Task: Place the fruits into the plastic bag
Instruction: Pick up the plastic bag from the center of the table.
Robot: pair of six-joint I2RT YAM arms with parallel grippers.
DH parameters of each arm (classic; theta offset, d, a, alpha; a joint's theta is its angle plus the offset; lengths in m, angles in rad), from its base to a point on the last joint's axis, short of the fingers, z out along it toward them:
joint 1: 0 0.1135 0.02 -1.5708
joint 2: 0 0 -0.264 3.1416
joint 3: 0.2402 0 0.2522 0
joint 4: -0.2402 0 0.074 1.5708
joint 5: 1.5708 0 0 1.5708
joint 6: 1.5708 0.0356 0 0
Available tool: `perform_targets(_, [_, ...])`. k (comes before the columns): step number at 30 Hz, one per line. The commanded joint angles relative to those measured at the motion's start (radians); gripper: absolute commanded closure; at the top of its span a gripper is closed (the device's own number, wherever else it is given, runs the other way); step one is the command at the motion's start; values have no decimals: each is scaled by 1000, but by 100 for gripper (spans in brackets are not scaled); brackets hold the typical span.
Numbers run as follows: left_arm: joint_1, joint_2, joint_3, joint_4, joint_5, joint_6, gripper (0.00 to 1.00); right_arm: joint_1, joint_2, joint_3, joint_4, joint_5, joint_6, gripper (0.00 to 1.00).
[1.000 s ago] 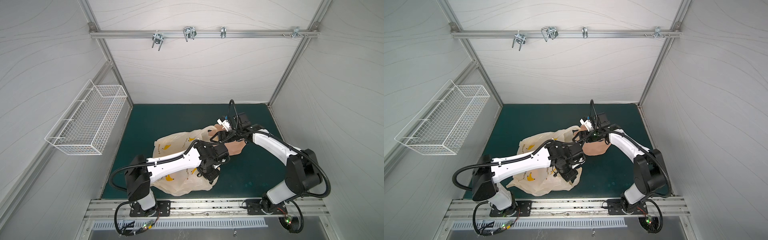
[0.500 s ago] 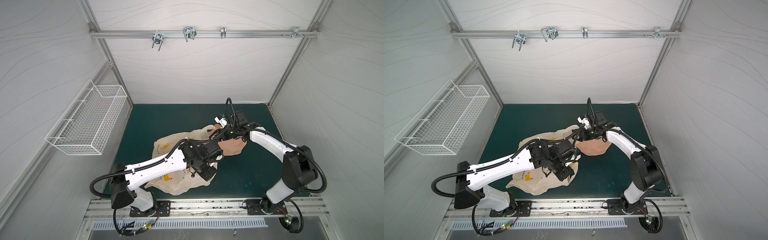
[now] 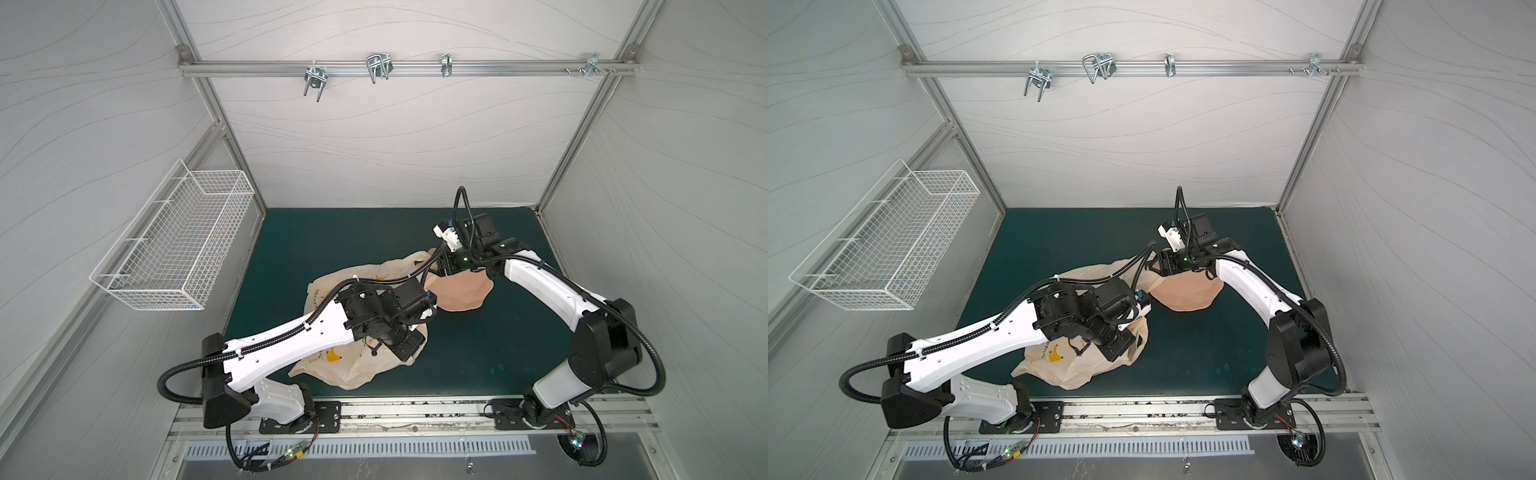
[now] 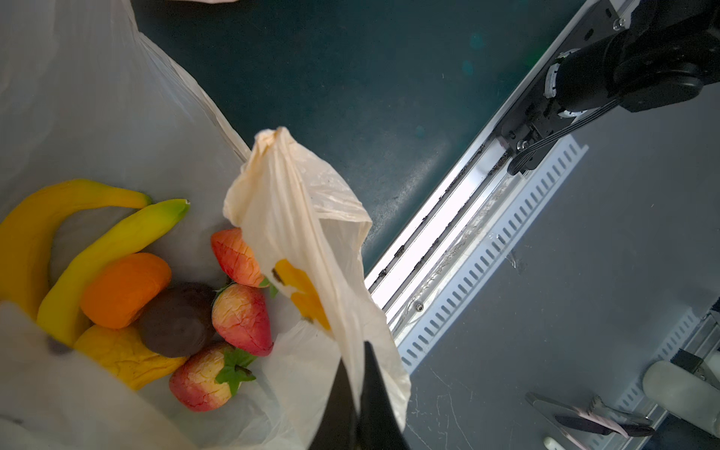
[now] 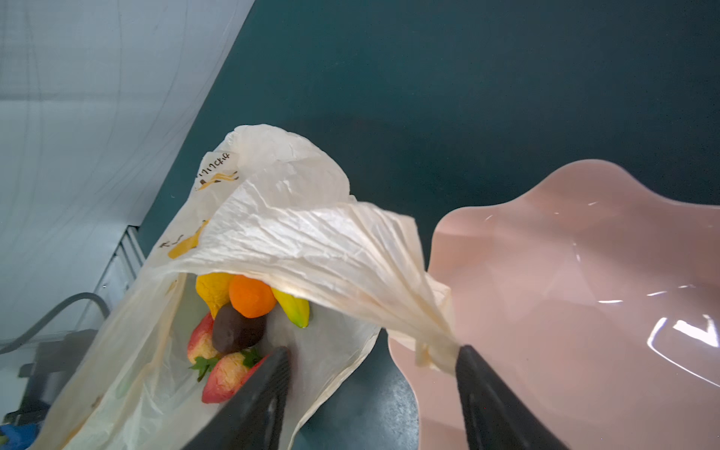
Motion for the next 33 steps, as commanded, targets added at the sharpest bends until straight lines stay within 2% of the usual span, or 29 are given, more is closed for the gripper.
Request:
perform_targets(1, [5, -16, -7, -2, -8, -11, 100, 7, -37, 34, -80, 97, -80, 29])
perform_targets(5, [5, -16, -11, -5, -4, -9, 100, 7, -19, 32, -78, 105, -95, 24])
perform_targets(12, [5, -20, -12, -7, -4, -9, 100, 7, 56, 33, -59, 53, -90, 25])
perform_targets(15, [5, -24, -17, -8, -8, -13, 100, 5, 85, 33, -31, 37, -84, 29])
perform_targets(17, [5, -29, -17, -10, -18, -12, 100, 8, 115, 49, -32, 26, -82, 36])
perform_targets(21, [15, -43, -5, -23, -40, -9, 100, 11, 143, 57, -16, 23, -71, 60])
perform_targets(25, [37, -65, -2, -29, -51, -3, 100, 12, 149, 83, -29, 33, -72, 97])
perform_targets(26, [41, -70, 1, -33, -56, -1, 100, 12, 142, 93, -37, 37, -69, 100])
perform_targets(29, [69, -91, 26, -62, -80, 13, 100, 6, 105, 133, -45, 56, -49, 100])
perform_targets(33, [131, -135, 86, -103, -124, 57, 100, -17, 80, 268, -101, 44, -14, 100])
